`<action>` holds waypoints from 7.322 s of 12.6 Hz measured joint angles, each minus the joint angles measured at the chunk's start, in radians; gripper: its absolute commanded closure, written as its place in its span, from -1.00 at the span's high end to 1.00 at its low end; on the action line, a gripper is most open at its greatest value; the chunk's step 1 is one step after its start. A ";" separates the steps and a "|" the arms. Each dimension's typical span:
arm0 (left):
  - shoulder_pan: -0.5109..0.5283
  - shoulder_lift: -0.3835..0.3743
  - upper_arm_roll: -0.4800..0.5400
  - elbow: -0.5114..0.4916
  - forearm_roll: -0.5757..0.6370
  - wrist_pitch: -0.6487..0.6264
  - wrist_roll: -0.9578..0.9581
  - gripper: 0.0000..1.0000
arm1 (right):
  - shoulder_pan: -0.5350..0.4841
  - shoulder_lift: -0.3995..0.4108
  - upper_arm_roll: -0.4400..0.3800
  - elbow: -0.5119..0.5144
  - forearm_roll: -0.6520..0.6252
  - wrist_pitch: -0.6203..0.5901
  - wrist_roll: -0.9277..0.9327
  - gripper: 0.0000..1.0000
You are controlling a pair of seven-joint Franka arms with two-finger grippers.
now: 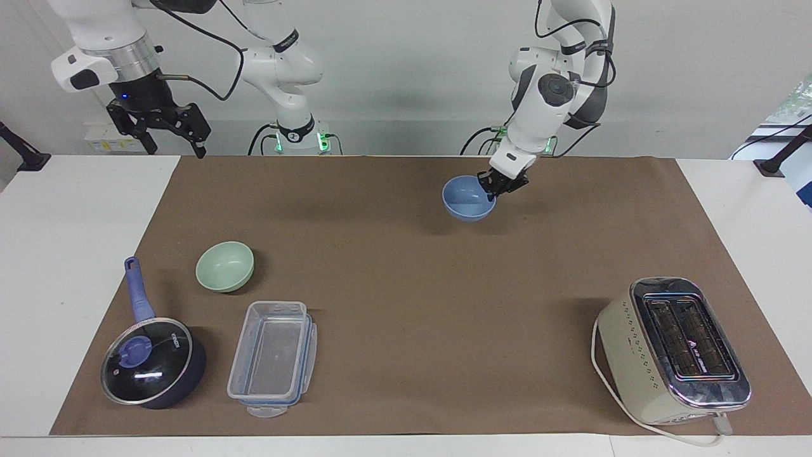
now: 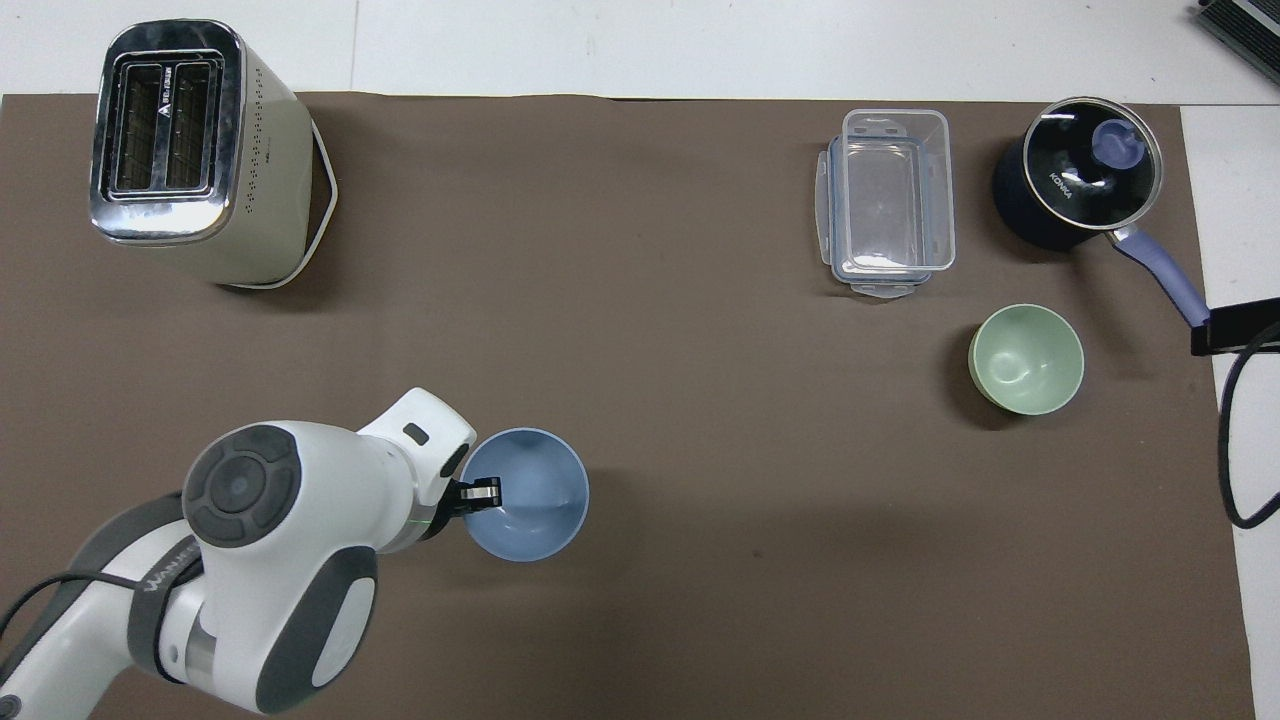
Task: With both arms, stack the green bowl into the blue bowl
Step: 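Grip the blue bowl rim and slide it toward the table center, then release the blue bowl and withdraw the left gripper to rest, then lower the right gripper onto the rim of the green bowl, then lift the green bowl with the right gripper toward the blue bowl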
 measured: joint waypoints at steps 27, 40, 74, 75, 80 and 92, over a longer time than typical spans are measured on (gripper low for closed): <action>-0.042 0.238 0.033 0.237 0.059 0.085 -0.110 1.00 | -0.031 0.012 -0.013 -0.022 0.000 0.063 -0.009 1.00; 0.364 0.110 0.039 0.496 0.116 -0.430 0.498 1.00 | -0.108 0.301 -0.018 -0.152 0.028 0.489 -0.078 1.00; 0.407 0.141 0.038 0.722 0.221 -0.673 0.522 1.00 | -0.112 0.385 -0.001 -0.332 0.081 0.723 -0.139 -1.00; 0.407 0.141 0.038 0.722 0.221 -0.673 0.522 1.00 | -0.111 0.379 -0.001 -0.332 0.081 0.723 -0.139 -1.00; 0.407 0.141 0.038 0.725 0.221 -0.673 0.522 1.00 | -0.105 0.310 0.005 -0.332 0.114 0.672 -0.166 -1.00; 0.407 0.141 0.038 0.728 0.221 -0.673 0.522 1.00 | 0.084 0.112 0.066 -0.430 0.191 0.658 -0.098 -1.00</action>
